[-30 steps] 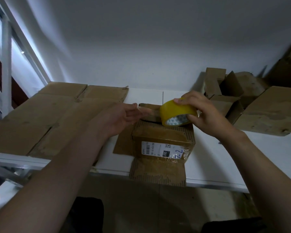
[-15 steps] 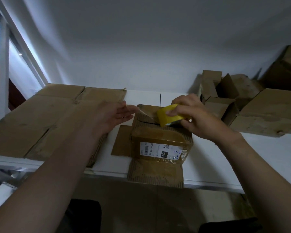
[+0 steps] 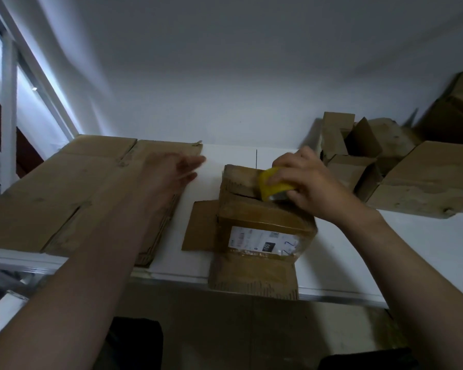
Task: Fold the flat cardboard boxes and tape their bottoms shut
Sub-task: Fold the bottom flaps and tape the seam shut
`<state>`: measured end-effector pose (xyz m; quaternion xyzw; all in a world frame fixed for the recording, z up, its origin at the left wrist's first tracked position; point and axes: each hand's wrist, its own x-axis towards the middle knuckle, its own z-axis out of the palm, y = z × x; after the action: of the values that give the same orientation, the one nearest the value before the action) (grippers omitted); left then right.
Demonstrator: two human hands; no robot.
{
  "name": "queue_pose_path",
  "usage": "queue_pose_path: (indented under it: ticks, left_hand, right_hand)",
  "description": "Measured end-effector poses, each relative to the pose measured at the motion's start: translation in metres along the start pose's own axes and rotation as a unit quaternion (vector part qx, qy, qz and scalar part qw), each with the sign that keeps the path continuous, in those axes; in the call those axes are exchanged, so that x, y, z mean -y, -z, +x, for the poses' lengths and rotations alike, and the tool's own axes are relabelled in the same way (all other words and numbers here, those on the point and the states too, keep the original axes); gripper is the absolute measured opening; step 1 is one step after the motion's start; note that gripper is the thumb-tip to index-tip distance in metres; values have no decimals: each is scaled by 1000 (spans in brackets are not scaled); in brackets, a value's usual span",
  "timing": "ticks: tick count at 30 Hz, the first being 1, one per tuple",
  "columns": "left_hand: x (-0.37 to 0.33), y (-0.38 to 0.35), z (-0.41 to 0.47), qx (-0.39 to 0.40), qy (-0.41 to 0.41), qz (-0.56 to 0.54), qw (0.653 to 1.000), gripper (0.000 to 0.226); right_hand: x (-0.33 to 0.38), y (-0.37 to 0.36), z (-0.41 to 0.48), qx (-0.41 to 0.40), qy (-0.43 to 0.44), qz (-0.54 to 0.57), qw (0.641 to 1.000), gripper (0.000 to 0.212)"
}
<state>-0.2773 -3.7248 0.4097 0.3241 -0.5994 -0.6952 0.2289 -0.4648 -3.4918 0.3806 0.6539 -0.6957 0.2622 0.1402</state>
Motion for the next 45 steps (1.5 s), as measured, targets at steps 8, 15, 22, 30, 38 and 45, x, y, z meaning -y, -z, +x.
queue_pose_path:
  ticks: [8,15,22,30,38,45]
  left_hand:
    - [-3,15,1,-14,26,-24,999,22]
    - [2,20,-2,-28,19,20,999,19]
    - [4,20,5,-66,-45,46,996,27]
    - [1,21,10,-113,-53,-2,992,17]
    - [-7,20,-15,-15,-23,-6,1000,17]
    - [20,20,-27,51,17,24,998,21]
  right_hand:
    - [-8,5,-15,13,-105,153,983,61]
    - [-6,15,-20,-69,-118,232,963,46]
    - [-1,31,-5,-23,-41,90,995,51]
    - [-17,51,3,-28,23,-85,996,52]
    - [-3,91,-18,-49,-48,-13,998,55]
    - [-9,92,-49,-9,-91,-25,996,54]
